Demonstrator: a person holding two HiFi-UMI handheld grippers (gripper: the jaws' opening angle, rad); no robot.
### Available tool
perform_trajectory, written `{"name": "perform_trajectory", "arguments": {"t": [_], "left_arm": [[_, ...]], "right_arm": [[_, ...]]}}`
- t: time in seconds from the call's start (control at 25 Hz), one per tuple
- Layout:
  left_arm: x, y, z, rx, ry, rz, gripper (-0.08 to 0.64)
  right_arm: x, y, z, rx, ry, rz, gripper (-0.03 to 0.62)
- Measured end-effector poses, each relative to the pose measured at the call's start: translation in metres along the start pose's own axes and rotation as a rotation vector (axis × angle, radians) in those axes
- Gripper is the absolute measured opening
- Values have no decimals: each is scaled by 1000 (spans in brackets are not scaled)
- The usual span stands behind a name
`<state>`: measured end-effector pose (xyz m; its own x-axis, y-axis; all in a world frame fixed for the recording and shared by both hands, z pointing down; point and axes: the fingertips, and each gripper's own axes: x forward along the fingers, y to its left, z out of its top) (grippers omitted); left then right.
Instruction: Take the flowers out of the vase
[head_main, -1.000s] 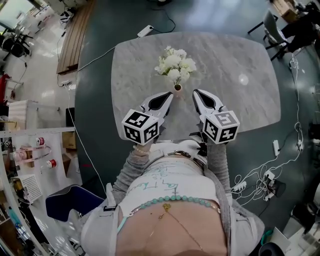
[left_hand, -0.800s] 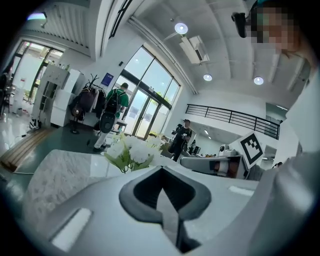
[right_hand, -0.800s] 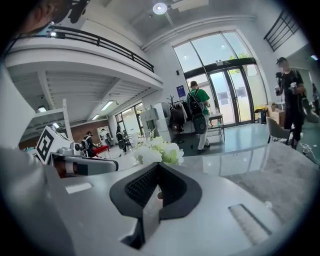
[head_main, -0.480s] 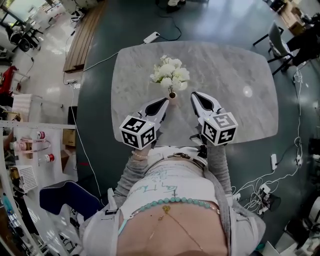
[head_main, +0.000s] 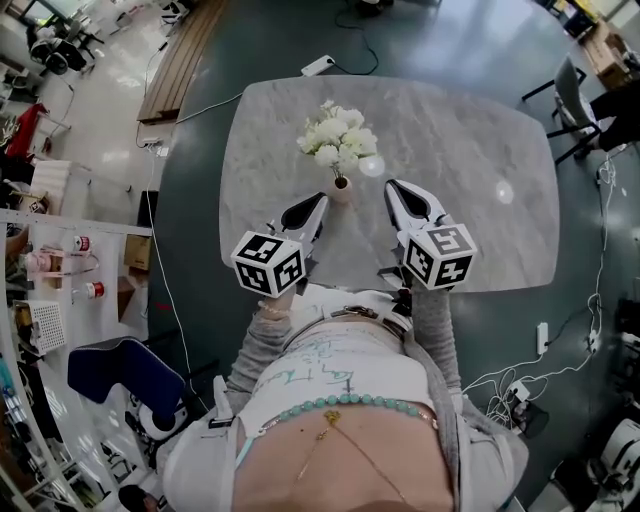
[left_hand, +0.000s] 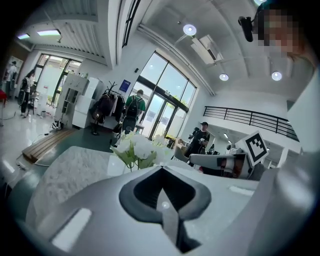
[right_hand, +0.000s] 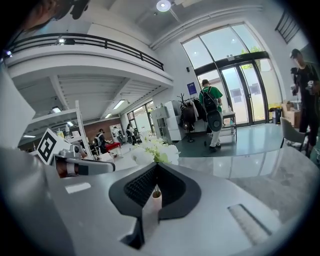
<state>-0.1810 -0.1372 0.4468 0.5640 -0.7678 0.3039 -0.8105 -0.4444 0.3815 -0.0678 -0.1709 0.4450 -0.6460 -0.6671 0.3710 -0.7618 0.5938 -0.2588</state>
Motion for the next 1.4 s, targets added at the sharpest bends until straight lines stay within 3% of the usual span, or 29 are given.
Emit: {"name": "perform_trajectory", "arguments": {"t": [0.36,0.6,1.4], "left_arm": [[4,11,10,59,18,-1,0],[6,24,20,87,49,-46,0],[15,52,12,58,121,-180,0]], "right_arm": [[2,-4,-2,17,-10,-43,25],[12,4,3,39,-32,-70,25],[49,9,-11,49,19,-170,26]]}}
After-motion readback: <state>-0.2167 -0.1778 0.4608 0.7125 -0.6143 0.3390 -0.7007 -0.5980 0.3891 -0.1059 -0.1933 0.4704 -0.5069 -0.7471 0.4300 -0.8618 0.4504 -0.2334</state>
